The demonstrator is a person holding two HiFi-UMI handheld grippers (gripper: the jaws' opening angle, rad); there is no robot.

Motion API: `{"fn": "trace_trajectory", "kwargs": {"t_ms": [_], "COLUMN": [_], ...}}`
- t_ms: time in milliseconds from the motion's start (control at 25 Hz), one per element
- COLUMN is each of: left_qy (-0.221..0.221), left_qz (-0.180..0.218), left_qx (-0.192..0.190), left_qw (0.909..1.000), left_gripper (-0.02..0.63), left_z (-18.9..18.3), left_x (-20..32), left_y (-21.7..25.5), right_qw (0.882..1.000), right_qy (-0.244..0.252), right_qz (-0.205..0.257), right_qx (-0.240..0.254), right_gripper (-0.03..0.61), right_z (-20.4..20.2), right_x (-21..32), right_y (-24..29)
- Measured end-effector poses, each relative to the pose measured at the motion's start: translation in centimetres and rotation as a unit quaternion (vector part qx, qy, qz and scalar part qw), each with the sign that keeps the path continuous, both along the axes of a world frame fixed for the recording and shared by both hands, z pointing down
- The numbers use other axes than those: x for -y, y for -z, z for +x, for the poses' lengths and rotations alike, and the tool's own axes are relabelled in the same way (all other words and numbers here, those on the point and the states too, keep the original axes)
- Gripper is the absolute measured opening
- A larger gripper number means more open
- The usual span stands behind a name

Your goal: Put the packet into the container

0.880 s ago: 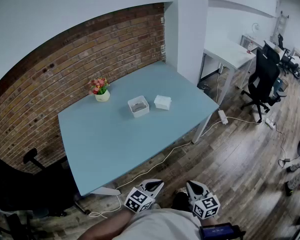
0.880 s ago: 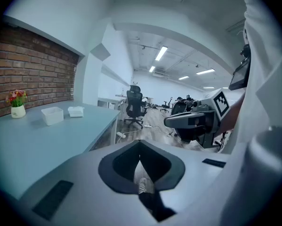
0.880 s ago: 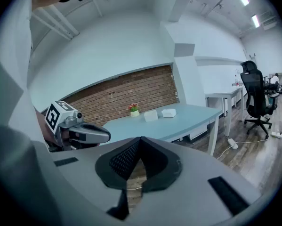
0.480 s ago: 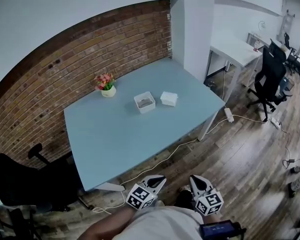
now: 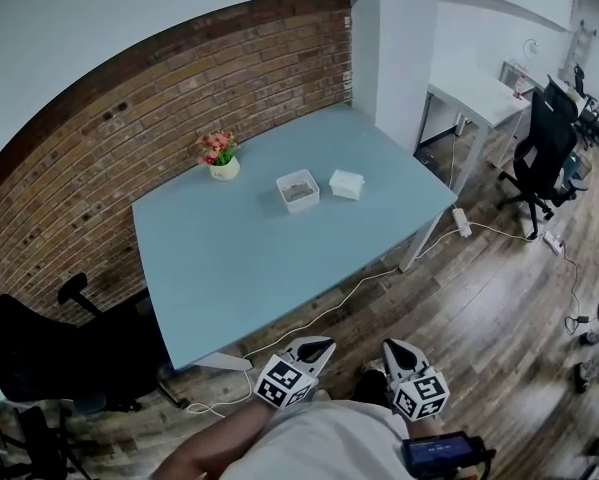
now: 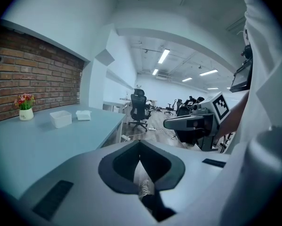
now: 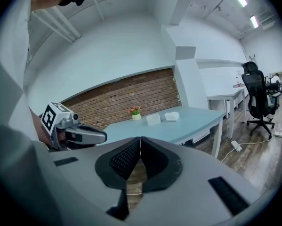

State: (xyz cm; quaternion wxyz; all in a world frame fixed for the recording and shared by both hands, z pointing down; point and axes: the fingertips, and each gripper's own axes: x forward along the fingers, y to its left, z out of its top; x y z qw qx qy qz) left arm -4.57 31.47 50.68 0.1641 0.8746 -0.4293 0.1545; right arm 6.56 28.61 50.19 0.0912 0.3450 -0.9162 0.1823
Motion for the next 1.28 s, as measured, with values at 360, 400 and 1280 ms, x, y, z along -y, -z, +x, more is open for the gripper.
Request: {"fn": "trace_trajectory", "kwargs": {"t_ms": [360,400,1280], "left_qy": [-0.006,-0.010,-0.032], "left_qz": [-0.007,-0.008,-0.022], "left_qx": [-0.008,-0.010,-0.004], "left_qw": [0.9999,0.9999,0.9993], "left_gripper": [0.011,0.011,0.011], "left_z": [-0.6,-0.4,2.7], "left_x": [-0.8,-0.8,5.7], "left_y": [-0.1,-0.1,-0.3], "right_qw": [1.000,1.000,0.999], "right_qy": [-0.015,-0.018,-0.032], "right_qz": [0.000,-0.001,-0.032], "right_qx": [-0.005,-0.006,0.001], "right_gripper": [0.011,0.011,0.011], "right_z": [-0.2,0.0,2.6], "right_x": [-0.5,-0.5,5.3], "right_y": [0.4,0.4,-0.8]}}
